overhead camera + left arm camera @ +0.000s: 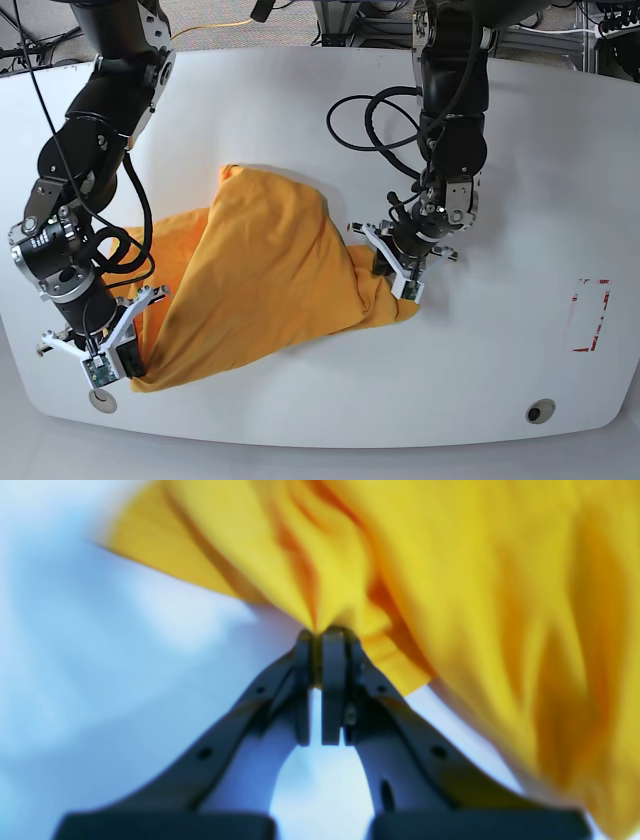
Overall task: Fold the T-shirt properly
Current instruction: 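Lift the shirt with both grippers and lay it out stretched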
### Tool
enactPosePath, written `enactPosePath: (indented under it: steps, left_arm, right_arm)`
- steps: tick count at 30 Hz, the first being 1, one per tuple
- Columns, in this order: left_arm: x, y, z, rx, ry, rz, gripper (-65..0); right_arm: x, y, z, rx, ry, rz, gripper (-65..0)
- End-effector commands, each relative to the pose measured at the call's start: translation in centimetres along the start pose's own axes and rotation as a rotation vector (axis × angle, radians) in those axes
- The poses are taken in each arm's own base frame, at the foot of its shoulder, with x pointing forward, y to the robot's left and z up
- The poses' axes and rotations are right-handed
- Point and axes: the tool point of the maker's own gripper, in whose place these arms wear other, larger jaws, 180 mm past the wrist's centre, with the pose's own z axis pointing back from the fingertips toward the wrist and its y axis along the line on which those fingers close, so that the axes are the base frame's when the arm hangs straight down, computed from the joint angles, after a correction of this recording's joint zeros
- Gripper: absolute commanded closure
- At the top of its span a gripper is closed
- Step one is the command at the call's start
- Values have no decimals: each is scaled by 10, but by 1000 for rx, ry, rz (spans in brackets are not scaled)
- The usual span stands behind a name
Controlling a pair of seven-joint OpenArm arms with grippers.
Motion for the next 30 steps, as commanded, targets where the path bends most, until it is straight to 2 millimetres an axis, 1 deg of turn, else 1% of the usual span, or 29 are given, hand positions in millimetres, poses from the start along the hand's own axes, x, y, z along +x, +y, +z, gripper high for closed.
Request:
enactPosePath:
  steps: [1,4,6,8,9,12,13,15,16,18,19,21,22,23,24,26,27,29,30]
  left_arm:
    - [46,7,15,-1,-108,-72,0]
    - [61,16,36,26,-125,-139,0]
    - [76,25,53,63,-144,-192,0]
    - [88,32,64,89,-165,-225,0]
    - [98,37,73,110,-183,-251,0]
    - [119,45,92,154,-218,-303,0]
    - [132,50,102,181,-243,-318,0]
    - [156,60,116,227,-279,-326,0]
    - [163,65,120,245,-287,-323,0]
    - [189,77,132,289,-321,-320,0]
    - [199,80,137,303,-336,-320,0]
    - [227,97,157,363,-375,-322,0]
    - [232,100,162,375,-377,-330,0]
    - [238,104,166,386,-379,-338,0]
    - [247,110,172,402,-384,-345,0]
    - [255,124,179,421,-389,-330,0]
    - [258,133,182,433,-384,-326,0]
    - [256,141,185,439,-372,-340,0]
    - [255,143,187,444,-367,-352,0]
  right_arm:
    - [27,-20,3,-37,-76,17,0]
    - [37,-31,0,-50,-91,13,0]
    - [45,-38,-3,-56,-102,6,0]
    - [52,-45,-5,-61,-113,-1,0]
    - [57,-49,-6,-64,-123,-5,0]
    - [71,-62,-6,-82,-143,-1,0]
    - [78,-67,-5,-89,-152,9,0]
    - [93,-69,-8,-83,-166,31,0]
    - [100,-70,-10,-80,-175,38,0]
    - [117,-74,-10,-82,-199,47,0]
    - [123,-77,-10,-83,-208,48,0]
    - [138,-84,-8,-93,-233,46,0]
    - [142,-87,-7,-97,-239,47,0]
    - [144,-88,-7,-100,-244,46,0]
    - [147,-94,-4,-112,-249,45,0]
    - [142,-100,-6,-115,-231,36,0]
    - [139,-101,-9,-111,-220,27,0]
    - [133,-99,-12,-104,-206,22,0]
    - [122,-97,-15,-97,-185,19,0]
